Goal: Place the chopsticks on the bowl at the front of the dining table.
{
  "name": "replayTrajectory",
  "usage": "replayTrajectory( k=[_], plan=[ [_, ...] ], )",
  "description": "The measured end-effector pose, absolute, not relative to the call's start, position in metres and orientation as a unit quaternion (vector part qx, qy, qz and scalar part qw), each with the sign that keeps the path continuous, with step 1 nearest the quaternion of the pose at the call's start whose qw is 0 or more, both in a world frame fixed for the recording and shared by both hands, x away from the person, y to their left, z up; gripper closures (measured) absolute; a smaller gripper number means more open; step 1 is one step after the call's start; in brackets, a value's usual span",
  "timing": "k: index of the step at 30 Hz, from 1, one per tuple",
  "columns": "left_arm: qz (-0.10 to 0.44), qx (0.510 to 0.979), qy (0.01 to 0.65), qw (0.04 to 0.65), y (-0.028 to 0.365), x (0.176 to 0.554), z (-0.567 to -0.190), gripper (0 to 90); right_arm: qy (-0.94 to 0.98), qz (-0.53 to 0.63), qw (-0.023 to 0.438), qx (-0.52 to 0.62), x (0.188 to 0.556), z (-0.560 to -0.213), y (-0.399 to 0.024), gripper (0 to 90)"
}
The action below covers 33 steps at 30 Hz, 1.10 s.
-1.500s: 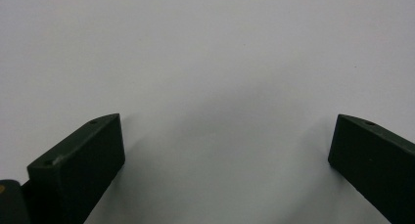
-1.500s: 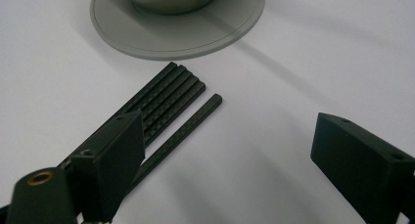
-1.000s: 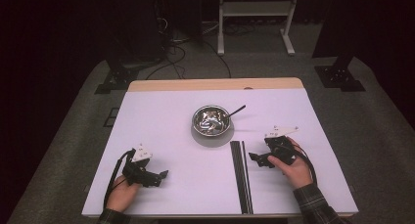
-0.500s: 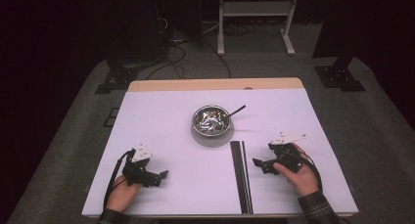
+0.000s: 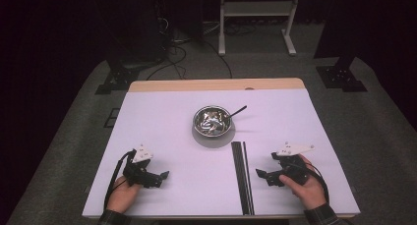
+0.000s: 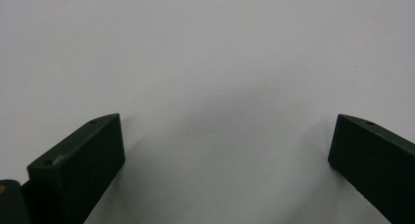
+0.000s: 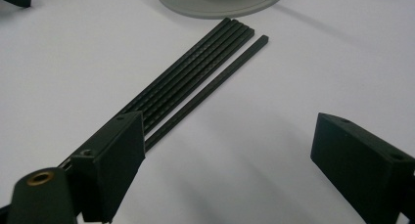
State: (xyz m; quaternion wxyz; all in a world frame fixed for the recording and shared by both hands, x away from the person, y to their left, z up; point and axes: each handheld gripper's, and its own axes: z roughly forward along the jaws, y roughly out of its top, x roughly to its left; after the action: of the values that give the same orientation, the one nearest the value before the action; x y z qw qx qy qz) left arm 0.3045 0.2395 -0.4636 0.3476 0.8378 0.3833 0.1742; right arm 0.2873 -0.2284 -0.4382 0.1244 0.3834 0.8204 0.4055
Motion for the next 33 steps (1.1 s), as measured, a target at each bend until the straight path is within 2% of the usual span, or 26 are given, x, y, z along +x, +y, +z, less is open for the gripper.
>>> replayTrajectory(
  k=[19, 33],
  plan=[
    [0.174, 0.838, 0.383, 0.348, 0.24, 0.305, -0.464, 0.0, 0.836, 0.404, 0.098, 0.357, 0.254, -0.452, -0.21, 11.6],
    [0.174, 0.838, 0.383, 0.348, 0.24, 0.305, -0.464, 0.0, 0.855, 0.376, 0.104, 0.341, 0.248, -0.462, -0.198, 11.6]
  ],
)
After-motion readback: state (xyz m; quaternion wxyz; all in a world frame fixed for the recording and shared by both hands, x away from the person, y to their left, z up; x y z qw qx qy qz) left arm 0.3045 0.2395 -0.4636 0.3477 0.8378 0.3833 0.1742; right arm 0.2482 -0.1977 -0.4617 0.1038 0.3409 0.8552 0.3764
